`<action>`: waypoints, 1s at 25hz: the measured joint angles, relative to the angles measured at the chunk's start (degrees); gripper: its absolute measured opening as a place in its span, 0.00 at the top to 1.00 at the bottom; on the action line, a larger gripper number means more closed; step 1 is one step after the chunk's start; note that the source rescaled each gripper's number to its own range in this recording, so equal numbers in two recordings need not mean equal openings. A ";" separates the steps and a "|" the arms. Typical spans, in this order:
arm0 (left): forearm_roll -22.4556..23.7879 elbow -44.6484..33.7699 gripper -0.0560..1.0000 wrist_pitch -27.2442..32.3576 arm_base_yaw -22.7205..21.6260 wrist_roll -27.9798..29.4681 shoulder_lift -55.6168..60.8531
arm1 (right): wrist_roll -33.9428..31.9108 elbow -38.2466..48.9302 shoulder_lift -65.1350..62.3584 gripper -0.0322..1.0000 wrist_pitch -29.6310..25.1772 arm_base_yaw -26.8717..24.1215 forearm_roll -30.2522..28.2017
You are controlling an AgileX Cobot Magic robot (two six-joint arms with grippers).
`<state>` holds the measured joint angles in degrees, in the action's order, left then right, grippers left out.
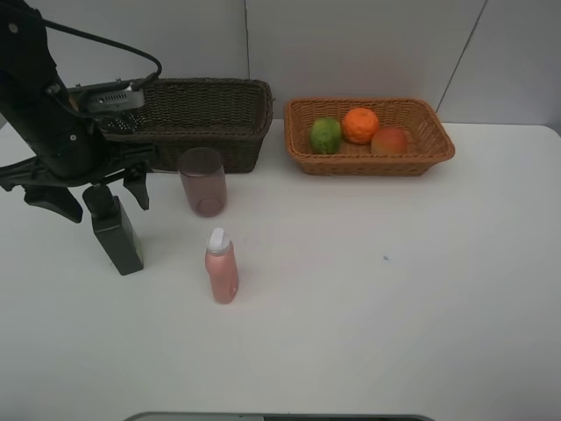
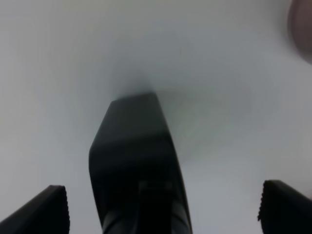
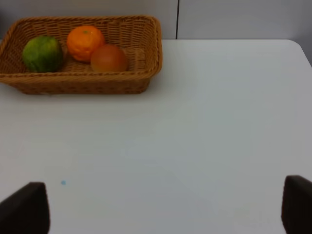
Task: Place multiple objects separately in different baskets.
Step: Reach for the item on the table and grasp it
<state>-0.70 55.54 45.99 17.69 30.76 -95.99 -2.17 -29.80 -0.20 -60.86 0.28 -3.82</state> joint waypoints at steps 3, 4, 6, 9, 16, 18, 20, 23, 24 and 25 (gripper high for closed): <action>-0.12 -1.56 0.00 -3.10 0.00 0.00 -0.56 | 0.00 0.00 0.00 0.00 0.00 0.00 0.00; -0.18 -2.48 0.00 -4.14 0.00 0.00 -0.56 | 0.00 0.00 0.00 0.00 0.00 0.00 0.00; -0.29 -4.53 0.00 -6.59 0.00 0.00 -0.56 | 0.00 0.00 0.00 0.00 0.00 0.00 0.00; -0.29 -7.25 0.00 -9.26 0.00 0.00 -0.56 | 0.00 0.00 0.00 0.00 0.00 0.00 0.00; -0.34 -8.61 0.00 -13.71 0.00 0.02 -1.11 | 0.00 0.00 0.00 0.00 0.00 0.00 0.00; -0.34 -8.61 0.00 -15.14 0.00 0.02 -1.53 | 0.00 0.00 0.00 0.00 0.00 0.00 0.00; -0.40 -8.55 0.00 -15.95 0.00 0.02 -1.79 | 0.00 0.00 0.00 0.00 0.00 0.00 0.00; -0.59 -8.43 0.00 -16.66 0.00 0.02 -2.07 | 0.00 0.00 0.00 0.00 0.00 0.00 0.00; -0.65 -8.43 0.00 -16.79 0.00 0.02 -2.12 | 0.00 0.00 0.00 0.00 0.00 0.00 0.00; -0.71 -8.43 0.01 -16.86 0.00 0.02 -2.12 | 0.00 0.00 0.00 0.00 0.00 0.00 0.00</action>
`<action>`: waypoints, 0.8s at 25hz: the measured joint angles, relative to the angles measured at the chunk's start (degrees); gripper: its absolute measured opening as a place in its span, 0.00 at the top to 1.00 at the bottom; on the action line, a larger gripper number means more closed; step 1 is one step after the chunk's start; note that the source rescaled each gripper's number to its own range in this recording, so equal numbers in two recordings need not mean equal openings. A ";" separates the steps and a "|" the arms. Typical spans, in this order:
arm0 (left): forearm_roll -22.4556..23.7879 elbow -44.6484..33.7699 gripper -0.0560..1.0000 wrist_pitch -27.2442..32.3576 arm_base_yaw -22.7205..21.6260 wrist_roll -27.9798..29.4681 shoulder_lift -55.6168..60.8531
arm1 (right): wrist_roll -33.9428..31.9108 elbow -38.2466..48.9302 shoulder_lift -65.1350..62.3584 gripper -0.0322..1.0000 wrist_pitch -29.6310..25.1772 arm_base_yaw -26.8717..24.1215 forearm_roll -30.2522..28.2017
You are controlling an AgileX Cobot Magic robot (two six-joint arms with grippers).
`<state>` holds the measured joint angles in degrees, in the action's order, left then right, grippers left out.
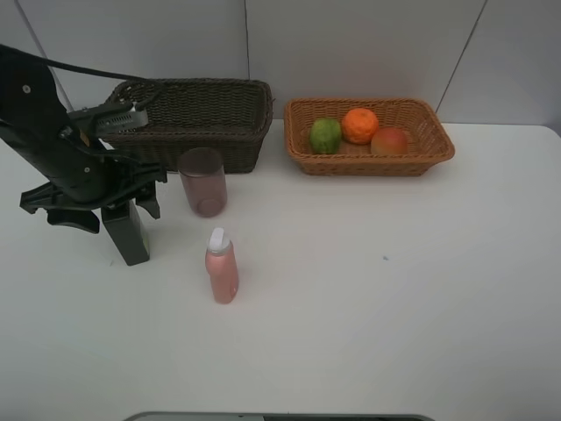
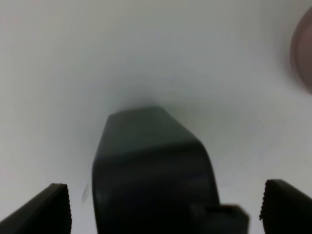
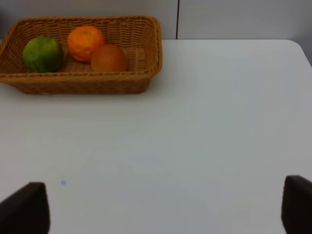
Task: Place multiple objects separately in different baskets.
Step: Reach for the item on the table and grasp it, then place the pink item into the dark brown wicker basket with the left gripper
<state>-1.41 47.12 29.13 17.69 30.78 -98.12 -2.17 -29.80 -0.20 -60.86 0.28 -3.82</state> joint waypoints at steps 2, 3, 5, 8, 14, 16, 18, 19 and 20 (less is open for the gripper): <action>0.00 0.00 0.05 -0.15 0.00 0.00 0.00 | 0.00 0.00 0.00 0.00 0.00 0.00 0.00; 0.00 0.00 0.11 -0.26 0.00 0.00 0.00 | 0.00 0.00 0.00 0.00 0.00 0.00 0.00; 0.00 0.00 0.27 -0.26 0.00 0.00 0.00 | 0.00 0.00 0.00 0.00 0.00 0.00 0.00; 0.90 0.00 0.47 -0.21 0.00 0.00 -0.02 | 0.00 0.00 0.00 0.00 0.00 0.00 0.00; 0.85 0.00 0.47 -0.64 0.00 0.00 -0.02 | 0.00 0.00 0.00 0.00 0.00 0.00 0.00; 0.85 0.00 0.47 -0.64 0.00 0.00 -0.02 | 0.00 0.00 0.00 0.00 0.00 0.00 0.00; 0.85 0.00 0.47 -0.68 0.00 0.00 -0.06 | 0.00 0.00 0.00 0.00 0.00 0.00 0.00; 0.85 0.00 0.47 -0.68 0.00 0.00 -0.13 | 0.00 0.00 0.00 0.00 0.00 0.00 0.00; 0.85 0.00 0.47 -0.68 0.00 0.00 -0.13 | 0.00 0.00 0.00 0.00 0.00 0.00 0.00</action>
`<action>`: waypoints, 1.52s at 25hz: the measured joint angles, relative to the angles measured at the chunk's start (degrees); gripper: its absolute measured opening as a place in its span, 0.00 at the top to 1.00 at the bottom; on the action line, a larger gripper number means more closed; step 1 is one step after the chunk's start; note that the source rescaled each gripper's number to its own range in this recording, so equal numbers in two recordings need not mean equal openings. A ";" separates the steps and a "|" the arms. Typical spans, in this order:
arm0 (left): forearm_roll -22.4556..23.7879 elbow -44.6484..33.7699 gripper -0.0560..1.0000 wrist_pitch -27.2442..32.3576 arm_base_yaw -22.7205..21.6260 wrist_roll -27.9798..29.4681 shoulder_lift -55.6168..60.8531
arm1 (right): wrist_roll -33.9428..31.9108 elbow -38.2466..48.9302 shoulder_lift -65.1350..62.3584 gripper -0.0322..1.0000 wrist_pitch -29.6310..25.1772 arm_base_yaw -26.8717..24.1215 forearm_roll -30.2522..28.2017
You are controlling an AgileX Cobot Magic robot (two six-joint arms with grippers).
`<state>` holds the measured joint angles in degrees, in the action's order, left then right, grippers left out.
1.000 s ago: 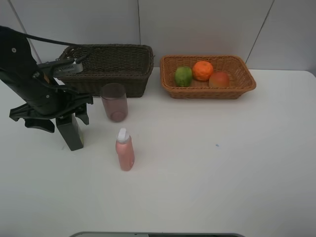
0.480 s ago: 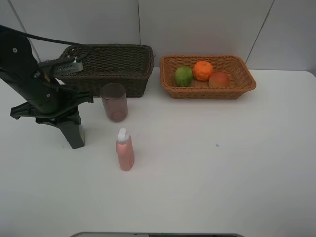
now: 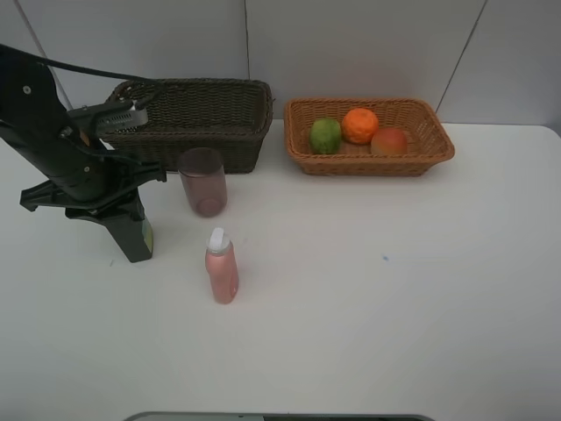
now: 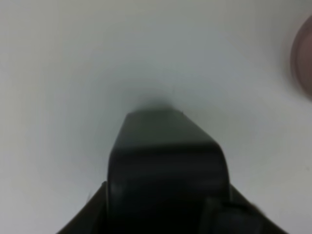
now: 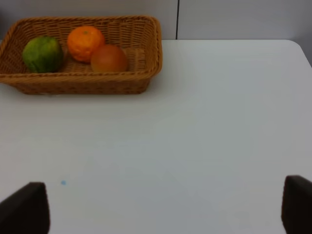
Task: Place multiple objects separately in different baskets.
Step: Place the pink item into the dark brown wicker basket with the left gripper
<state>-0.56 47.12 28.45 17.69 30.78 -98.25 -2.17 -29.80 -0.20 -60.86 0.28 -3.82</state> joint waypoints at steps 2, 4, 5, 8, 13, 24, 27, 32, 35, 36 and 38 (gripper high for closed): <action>0.00 0.06 0.47 0.00 0.00 0.00 0.00 | 0.00 0.00 0.00 0.00 0.00 0.00 0.00; 0.00 0.06 0.47 0.05 0.00 0.00 0.00 | 0.00 0.00 0.00 0.00 0.00 0.00 0.00; 0.00 0.06 0.47 0.05 0.00 0.00 0.00 | 0.00 0.00 0.00 0.00 0.00 0.00 0.00; 0.00 0.30 0.47 0.62 0.00 0.00 0.21 | 0.00 0.00 0.00 0.00 0.00 0.00 0.00; 0.56 2.82 0.47 8.94 0.00 0.00 2.05 | 0.00 0.00 0.00 0.00 0.00 0.00 0.00; 10.01 23.92 0.47 24.30 -0.17 -5.66 5.30 | 0.00 0.00 0.00 0.00 0.00 0.00 0.00; 10.75 30.03 0.47 24.91 -1.04 -7.48 3.76 | 0.00 0.00 0.00 0.00 0.00 0.00 0.00; 11.23 38.90 0.47 25.18 -2.75 -10.69 -1.34 | 0.00 0.00 0.00 0.00 0.00 0.00 0.00; 10.88 43.62 0.47 24.78 -3.52 -11.82 -5.25 | 0.00 0.00 0.00 0.00 0.00 0.00 0.00; 10.88 45.09 0.47 24.17 -3.70 -12.03 -6.74 | 0.00 0.00 0.00 0.00 0.00 0.00 0.00; 10.68 47.46 0.47 22.77 -4.23 -12.54 -9.50 | 0.00 0.00 0.00 0.00 0.00 0.00 0.00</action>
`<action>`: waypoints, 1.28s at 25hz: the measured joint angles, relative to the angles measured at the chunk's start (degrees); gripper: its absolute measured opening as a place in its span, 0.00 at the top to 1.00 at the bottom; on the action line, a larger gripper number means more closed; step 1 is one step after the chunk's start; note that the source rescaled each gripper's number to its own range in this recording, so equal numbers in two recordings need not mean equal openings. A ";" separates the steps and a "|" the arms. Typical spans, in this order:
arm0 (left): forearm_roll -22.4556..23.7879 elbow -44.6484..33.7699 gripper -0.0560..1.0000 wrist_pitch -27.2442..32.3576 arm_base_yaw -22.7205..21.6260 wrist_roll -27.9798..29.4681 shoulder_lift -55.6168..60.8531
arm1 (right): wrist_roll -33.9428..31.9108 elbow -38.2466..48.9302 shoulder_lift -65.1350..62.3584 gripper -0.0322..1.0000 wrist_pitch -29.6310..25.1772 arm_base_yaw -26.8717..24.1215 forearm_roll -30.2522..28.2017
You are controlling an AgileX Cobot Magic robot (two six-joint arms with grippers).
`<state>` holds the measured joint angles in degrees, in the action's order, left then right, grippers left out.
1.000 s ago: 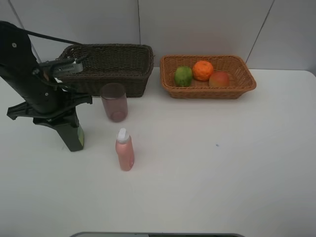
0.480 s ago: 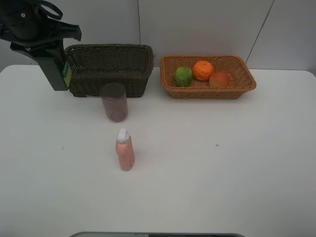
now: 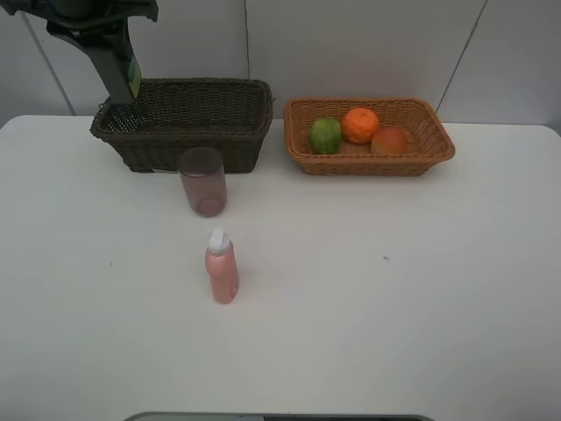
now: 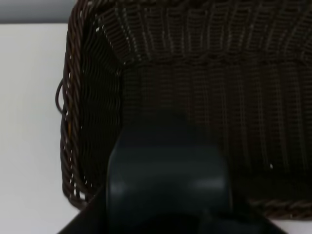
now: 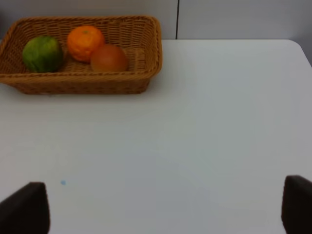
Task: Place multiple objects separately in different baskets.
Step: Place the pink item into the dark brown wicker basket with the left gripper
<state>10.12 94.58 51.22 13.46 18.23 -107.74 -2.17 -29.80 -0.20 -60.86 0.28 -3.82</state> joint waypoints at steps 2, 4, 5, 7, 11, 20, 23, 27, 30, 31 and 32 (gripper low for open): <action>0.00 2.10 0.47 -2.26 -0.40 -0.86 -2.98 | 0.00 0.00 0.00 0.00 0.00 0.00 -0.01; -0.06 3.56 0.47 -4.26 -0.61 -1.58 -5.55 | 0.00 0.00 0.00 0.00 0.00 0.00 -0.01; -0.19 4.10 0.47 -5.46 -0.67 -1.87 -6.84 | 0.00 0.00 0.00 0.00 0.00 0.00 -0.01; -0.54 4.47 0.47 -8.00 -0.75 -2.20 -9.09 | 0.00 0.00 0.00 0.00 0.00 0.00 -0.01; -1.63 4.47 0.47 -13.00 -1.01 -2.21 -12.95 | 0.00 0.00 0.00 0.00 0.00 0.00 -0.01; -4.40 4.47 0.47 -15.86 -1.54 -2.26 -19.21 | 0.00 0.00 0.00 0.00 0.00 0.00 -0.01; -5.38 4.47 0.47 -15.47 -1.54 -2.26 -20.02 | 0.00 0.00 0.00 0.00 0.00 0.00 -0.01; -5.94 4.47 0.47 -14.90 -1.54 -2.26 -20.10 | 0.00 0.00 0.00 0.00 0.00 0.00 -0.01; -6.37 4.47 0.47 -13.77 -1.54 -3.30 -20.10 | 0.00 0.00 0.00 0.00 0.00 0.00 -0.01; -6.55 4.47 0.46 -13.54 -1.54 -4.19 -20.10 | 0.00 0.00 0.00 0.00 0.00 0.00 -0.01; -6.93 4.47 0.42 -13.49 -1.73 -5.12 -20.10 | 0.00 0.00 0.00 0.00 0.00 0.00 -0.01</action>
<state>3.19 99.05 37.74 11.73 13.11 -127.84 -2.17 -29.80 -0.20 -60.86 0.28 -3.83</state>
